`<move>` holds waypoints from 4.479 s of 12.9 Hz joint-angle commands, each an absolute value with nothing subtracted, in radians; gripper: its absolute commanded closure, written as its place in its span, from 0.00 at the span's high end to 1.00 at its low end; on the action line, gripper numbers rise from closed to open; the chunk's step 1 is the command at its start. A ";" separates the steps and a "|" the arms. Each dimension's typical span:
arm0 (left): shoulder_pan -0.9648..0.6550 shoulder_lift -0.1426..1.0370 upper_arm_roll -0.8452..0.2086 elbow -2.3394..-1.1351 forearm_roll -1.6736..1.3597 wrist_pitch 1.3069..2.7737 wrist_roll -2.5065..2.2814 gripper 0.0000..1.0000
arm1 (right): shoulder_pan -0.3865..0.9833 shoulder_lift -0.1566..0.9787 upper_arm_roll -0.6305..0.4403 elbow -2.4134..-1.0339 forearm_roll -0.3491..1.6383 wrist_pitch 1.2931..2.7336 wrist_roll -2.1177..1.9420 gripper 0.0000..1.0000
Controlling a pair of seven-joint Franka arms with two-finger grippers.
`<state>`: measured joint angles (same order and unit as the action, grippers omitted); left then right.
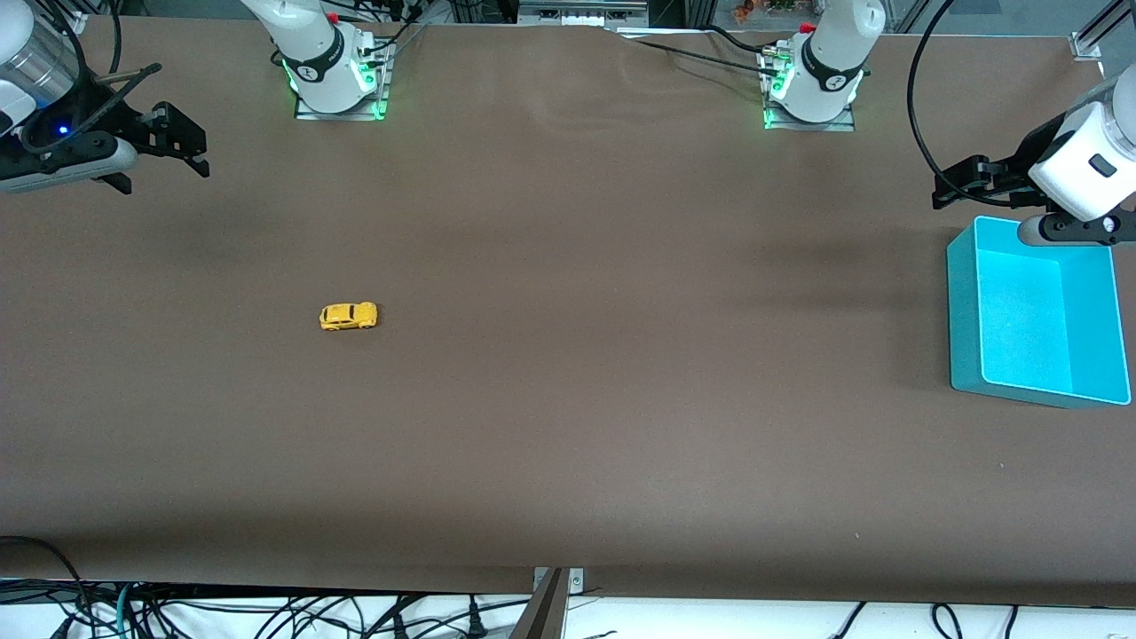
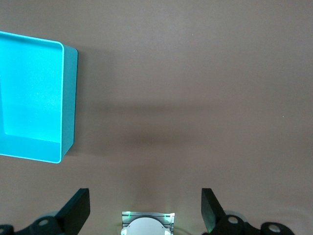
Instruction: Wind and store yellow beetle car
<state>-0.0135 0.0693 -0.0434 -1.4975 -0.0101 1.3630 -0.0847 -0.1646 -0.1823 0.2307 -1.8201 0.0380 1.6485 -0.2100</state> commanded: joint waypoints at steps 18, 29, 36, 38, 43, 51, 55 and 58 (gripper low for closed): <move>-0.012 0.060 -0.043 -1.500 -0.023 1.358 -0.077 1.00 | -0.147 -0.167 0.215 -1.835 0.058 1.643 -0.212 1.00; -0.014 0.060 -0.043 -1.500 -0.023 1.358 -0.077 1.00 | -0.146 -0.155 0.216 -1.904 0.046 1.727 -0.203 1.00; -0.015 0.060 -0.044 -1.494 -0.023 1.358 -0.078 1.00 | -0.146 -0.166 0.216 -1.930 0.048 1.738 -0.198 1.00; -0.015 0.067 -0.044 -1.488 -0.023 1.358 -0.078 1.00 | -0.146 -0.182 0.221 -1.922 0.048 1.718 -0.193 1.00; -0.015 0.069 -0.044 -1.486 -0.023 1.358 -0.078 1.00 | -0.146 -0.181 0.224 -1.878 0.054 1.635 -0.193 1.00; -0.017 0.069 -0.044 -1.485 -0.023 1.358 -0.078 1.00 | -0.146 -0.176 0.225 -1.845 0.055 1.603 -0.193 1.00; -0.017 0.069 -0.044 -1.485 -0.023 1.358 -0.078 1.00 | -0.146 -0.141 0.235 -1.908 0.060 1.632 -0.300 1.00; -0.017 0.069 -0.044 -1.485 -0.023 1.358 -0.077 1.00 | -0.146 -0.123 0.241 -2.046 0.058 1.837 -0.538 1.00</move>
